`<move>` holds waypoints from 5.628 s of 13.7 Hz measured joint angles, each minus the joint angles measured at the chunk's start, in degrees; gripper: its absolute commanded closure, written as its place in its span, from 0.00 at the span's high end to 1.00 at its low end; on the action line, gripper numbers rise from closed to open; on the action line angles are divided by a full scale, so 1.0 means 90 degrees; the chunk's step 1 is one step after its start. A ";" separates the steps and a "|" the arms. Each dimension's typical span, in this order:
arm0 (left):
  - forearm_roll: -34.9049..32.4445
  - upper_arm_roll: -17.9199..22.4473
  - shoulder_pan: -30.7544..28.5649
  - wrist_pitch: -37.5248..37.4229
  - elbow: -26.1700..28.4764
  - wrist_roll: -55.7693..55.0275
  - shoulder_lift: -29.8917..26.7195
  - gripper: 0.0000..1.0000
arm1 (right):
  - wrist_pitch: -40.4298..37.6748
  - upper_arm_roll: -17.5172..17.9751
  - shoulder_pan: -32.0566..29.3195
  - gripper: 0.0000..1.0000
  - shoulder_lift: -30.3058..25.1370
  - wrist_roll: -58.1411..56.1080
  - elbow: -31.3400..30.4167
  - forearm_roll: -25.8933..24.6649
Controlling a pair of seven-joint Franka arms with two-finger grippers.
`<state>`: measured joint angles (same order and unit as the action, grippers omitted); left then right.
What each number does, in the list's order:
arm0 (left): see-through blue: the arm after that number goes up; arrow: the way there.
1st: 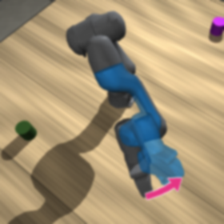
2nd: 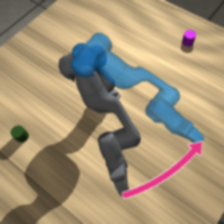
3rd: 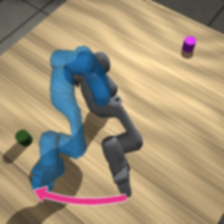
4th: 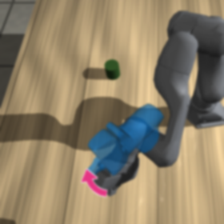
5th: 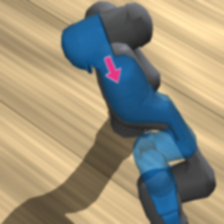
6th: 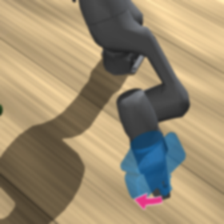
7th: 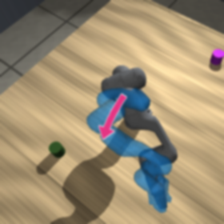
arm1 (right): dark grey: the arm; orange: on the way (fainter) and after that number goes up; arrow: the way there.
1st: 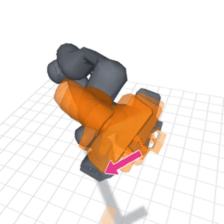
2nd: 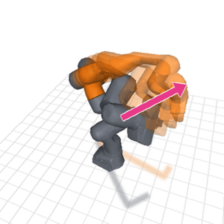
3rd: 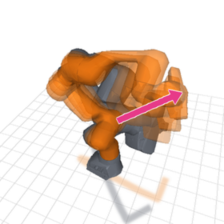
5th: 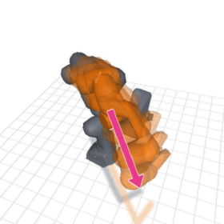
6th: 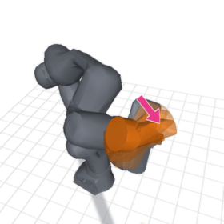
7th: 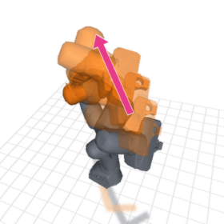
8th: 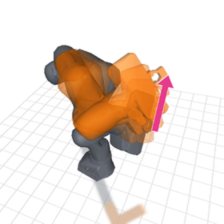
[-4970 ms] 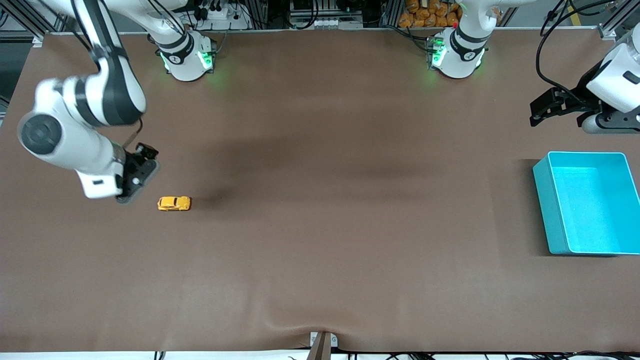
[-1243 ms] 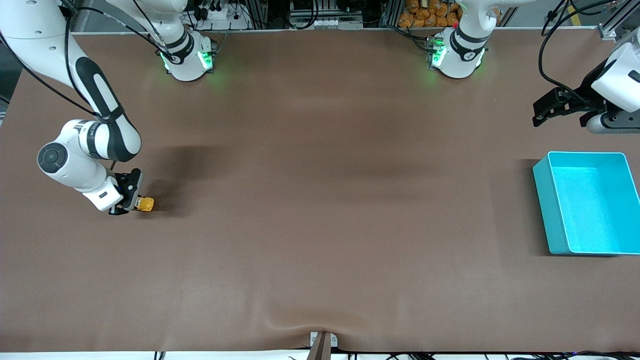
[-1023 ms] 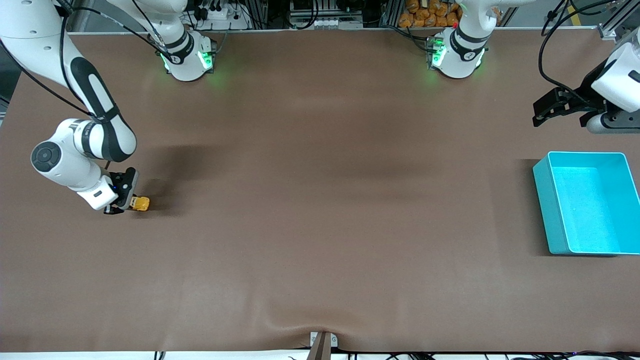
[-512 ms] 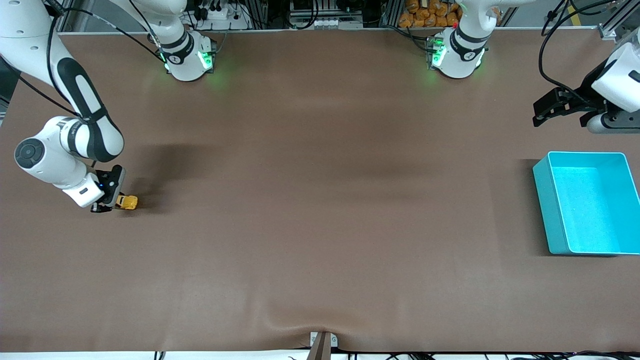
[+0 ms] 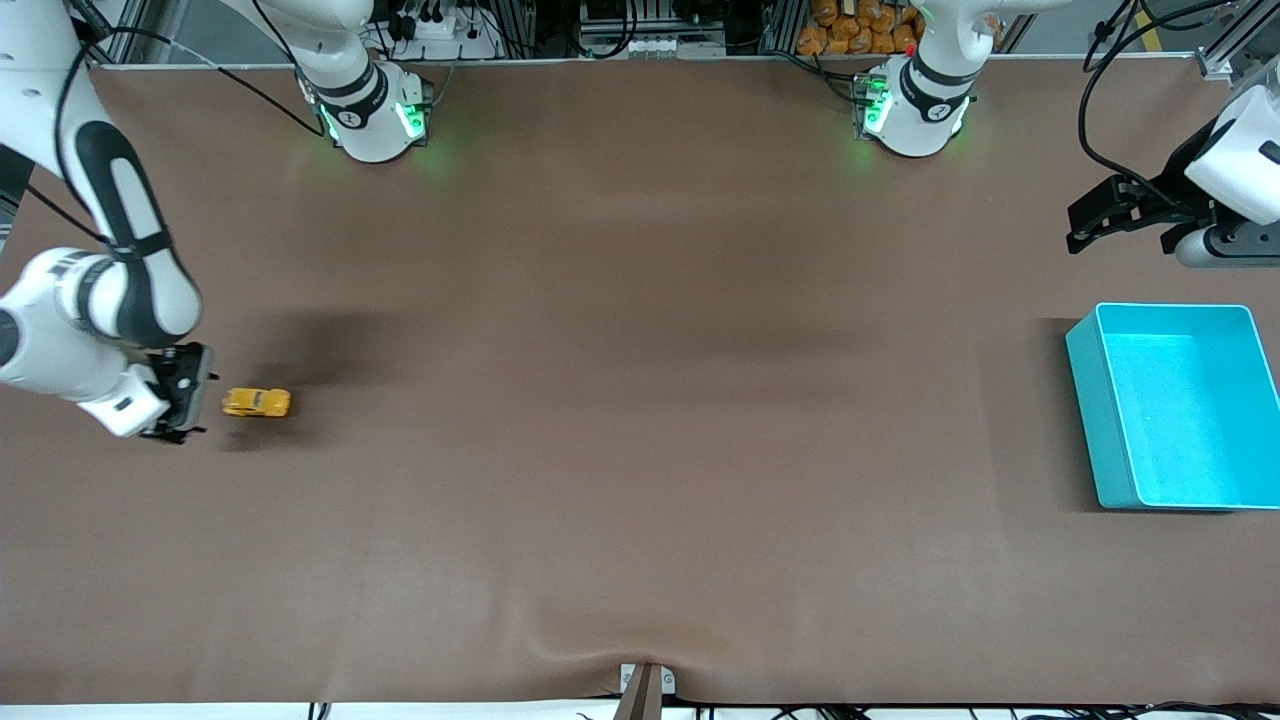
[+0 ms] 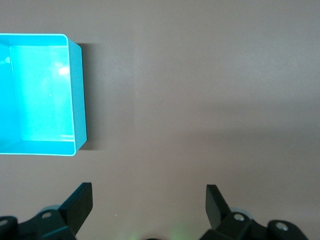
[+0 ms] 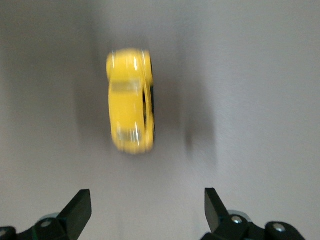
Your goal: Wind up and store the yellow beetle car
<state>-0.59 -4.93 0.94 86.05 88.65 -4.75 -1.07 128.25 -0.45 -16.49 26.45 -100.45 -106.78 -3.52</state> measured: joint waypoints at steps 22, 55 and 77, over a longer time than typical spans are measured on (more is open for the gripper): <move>0.0098 0.0099 -0.0596 0.0409 0.0370 -0.3366 0.0244 1.00 | -0.4836 0.0014 -0.0457 1.00 -0.0355 0.1184 0.3700 0.0792; -0.0244 0.0113 -0.1968 0.7234 0.4813 -0.8144 0.2236 1.00 | -0.4946 0.0071 0.1249 1.00 -0.2782 1.0346 0.2321 0.0613; -0.0265 -0.0502 -0.2022 0.4611 0.3534 -0.7761 0.1124 0.00 | -0.4667 0.0185 0.1379 1.00 -0.3543 1.0889 0.1856 0.0613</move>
<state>-2.98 -9.44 -17.25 127.55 120.45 -74.60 9.04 86.25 1.22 -4.08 -5.43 -2.45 -90.08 2.00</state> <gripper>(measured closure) 0.485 0.000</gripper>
